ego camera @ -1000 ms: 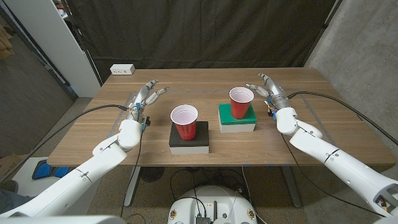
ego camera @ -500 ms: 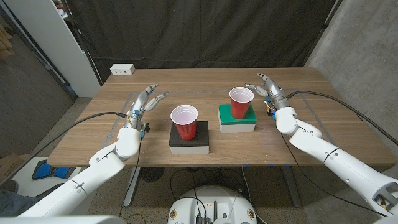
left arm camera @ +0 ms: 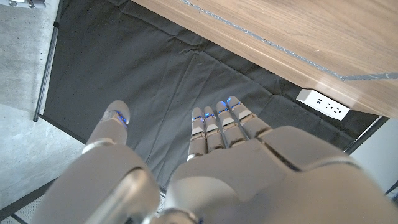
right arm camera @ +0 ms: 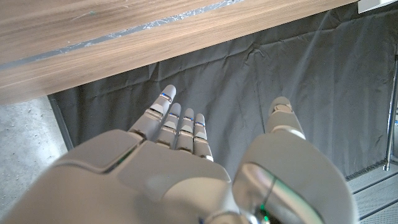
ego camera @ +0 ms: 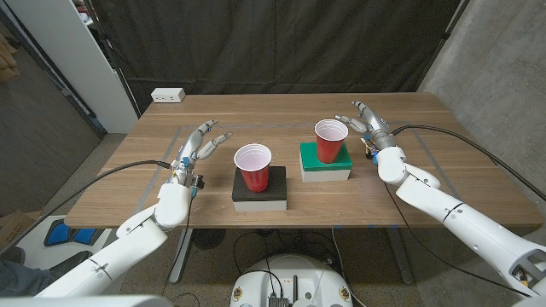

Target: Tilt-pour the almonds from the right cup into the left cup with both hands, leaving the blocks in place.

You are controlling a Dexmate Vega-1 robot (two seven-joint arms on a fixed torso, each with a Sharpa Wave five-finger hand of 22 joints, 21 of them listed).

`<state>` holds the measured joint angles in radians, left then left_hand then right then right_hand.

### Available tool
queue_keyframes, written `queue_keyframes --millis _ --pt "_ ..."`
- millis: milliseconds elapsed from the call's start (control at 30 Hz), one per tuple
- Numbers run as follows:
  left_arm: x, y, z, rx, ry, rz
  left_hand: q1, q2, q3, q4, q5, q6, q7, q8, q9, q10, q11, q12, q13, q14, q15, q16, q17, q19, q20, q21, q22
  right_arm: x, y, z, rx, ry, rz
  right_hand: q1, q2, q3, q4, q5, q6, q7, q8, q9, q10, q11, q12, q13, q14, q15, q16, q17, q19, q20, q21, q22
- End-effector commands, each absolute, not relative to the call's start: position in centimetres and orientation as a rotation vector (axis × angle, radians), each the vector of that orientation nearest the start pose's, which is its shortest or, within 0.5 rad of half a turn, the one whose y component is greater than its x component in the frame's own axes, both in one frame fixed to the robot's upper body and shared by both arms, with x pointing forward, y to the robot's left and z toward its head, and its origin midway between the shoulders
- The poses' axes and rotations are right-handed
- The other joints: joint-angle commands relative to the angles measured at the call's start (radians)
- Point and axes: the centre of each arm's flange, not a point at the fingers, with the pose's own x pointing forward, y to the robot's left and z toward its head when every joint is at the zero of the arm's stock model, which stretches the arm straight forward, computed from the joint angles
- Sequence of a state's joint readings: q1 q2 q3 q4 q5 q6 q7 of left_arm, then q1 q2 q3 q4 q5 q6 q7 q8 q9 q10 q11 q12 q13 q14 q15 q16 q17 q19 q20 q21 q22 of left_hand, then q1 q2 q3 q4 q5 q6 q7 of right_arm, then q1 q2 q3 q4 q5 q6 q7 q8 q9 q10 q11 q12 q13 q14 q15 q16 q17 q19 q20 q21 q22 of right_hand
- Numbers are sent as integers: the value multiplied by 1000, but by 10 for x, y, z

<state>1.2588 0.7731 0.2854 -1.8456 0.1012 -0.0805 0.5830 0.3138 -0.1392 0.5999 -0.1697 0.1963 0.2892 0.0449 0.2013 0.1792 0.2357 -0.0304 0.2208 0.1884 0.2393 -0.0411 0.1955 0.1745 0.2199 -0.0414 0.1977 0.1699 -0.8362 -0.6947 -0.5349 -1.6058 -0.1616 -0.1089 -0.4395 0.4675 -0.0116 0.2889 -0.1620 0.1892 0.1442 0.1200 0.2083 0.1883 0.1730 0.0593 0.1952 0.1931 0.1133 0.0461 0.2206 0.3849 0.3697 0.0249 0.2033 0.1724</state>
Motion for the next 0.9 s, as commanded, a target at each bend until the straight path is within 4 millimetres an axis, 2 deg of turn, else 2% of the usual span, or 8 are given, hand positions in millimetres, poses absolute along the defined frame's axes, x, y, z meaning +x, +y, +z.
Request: queue_keyframes --millis 33,233,900 --pt "507 301 -79 677 -769 236 12 3 -5 0 3 1 -5 -5 2 2 -3 -8 3 -8 -9 -6 6 -5 -38 -2 5 614 -270 -1 -862 -666 -251 4 4 2 10 7 4 -4 -3 4 3 -7 3 4 2 -1 5 2 6 6 -3 2" --pt "496 301 -84 673 -783 229 12 4 -6 0 4 -2 -6 -7 2 2 2 -9 3 -10 -8 -7 6 -8 -38 -3 5 612 -271 0 -861 -667 -256 5 6 3 10 7 6 -5 -3 5 2 -6 3 4 1 -1 5 2 6 6 -3 2" --pt "453 300 -118 667 -810 234 20 9 -8 0 5 15 -14 -4 2 19 -9 -5 3 7 -15 -1 5 10 -34 2 5 606 -268 4 -851 -686 -268 8 8 2 12 5 4 -5 -4 5 2 -7 3 4 -3 -1 4 1 4 7 -5 2"
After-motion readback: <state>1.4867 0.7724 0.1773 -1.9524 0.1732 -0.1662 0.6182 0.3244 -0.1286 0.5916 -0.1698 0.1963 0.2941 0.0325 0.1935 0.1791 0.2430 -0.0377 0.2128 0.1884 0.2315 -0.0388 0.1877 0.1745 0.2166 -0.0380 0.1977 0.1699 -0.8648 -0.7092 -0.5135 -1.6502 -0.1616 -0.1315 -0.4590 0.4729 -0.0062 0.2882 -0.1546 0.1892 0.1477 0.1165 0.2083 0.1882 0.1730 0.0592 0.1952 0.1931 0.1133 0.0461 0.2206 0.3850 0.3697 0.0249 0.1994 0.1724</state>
